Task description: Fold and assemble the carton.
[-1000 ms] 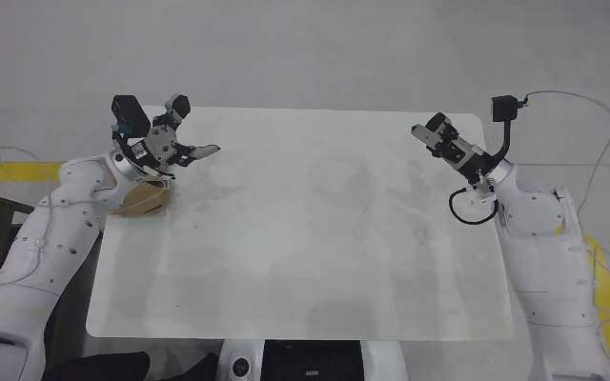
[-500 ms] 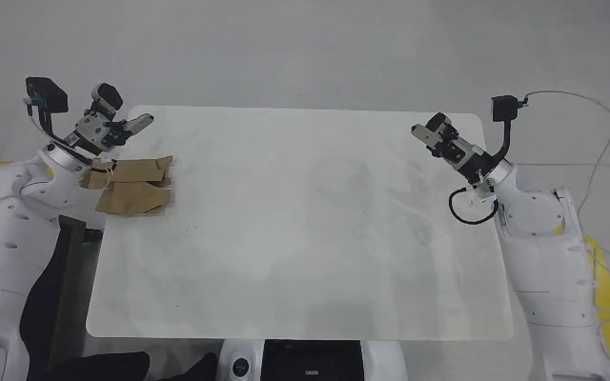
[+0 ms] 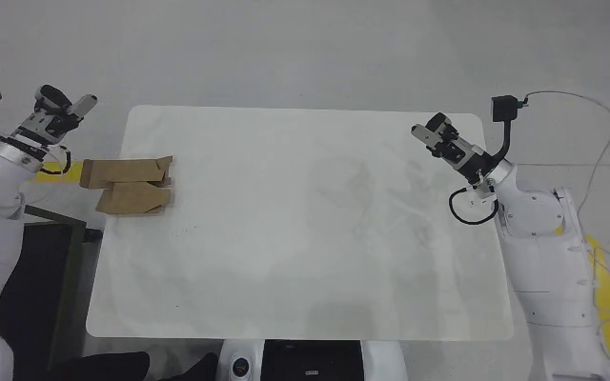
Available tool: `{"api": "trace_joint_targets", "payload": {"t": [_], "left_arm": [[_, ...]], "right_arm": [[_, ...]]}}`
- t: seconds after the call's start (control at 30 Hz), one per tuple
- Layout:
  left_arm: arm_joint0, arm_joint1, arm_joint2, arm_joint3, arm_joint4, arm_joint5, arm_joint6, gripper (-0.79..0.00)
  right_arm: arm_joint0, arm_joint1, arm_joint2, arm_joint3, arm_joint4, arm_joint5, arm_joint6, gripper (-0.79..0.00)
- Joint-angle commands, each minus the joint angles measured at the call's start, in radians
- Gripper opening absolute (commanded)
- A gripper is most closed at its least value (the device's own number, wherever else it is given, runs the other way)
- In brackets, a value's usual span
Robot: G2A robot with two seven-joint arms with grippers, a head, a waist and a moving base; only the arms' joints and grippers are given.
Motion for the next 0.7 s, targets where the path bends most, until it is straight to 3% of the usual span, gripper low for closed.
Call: {"api": "trace_joint_targets", "payload": {"t": [0.0, 0.3, 0.67], "left_arm": [[0.002, 0.004, -0.015, 0.012, -0.047, 0.02, -0.059, 0.0], [0.03, 0.034, -0.121, 0.108, -0.236, 0.063, -0.283, 0.0], [0.08, 0.053, -0.191, 0.174, -0.329, 0.071, -0.396, 0.0]], "right_arm": [[0.0, 0.0, 0.0, 0.0, 0.0, 0.0, 0.0, 0.0], [0.0, 0.0, 0.0, 0.0, 0.0, 0.0, 0.0, 0.0], [0.0, 0.0, 0.0, 0.0, 0.0, 0.0, 0.0, 0.0]]}}
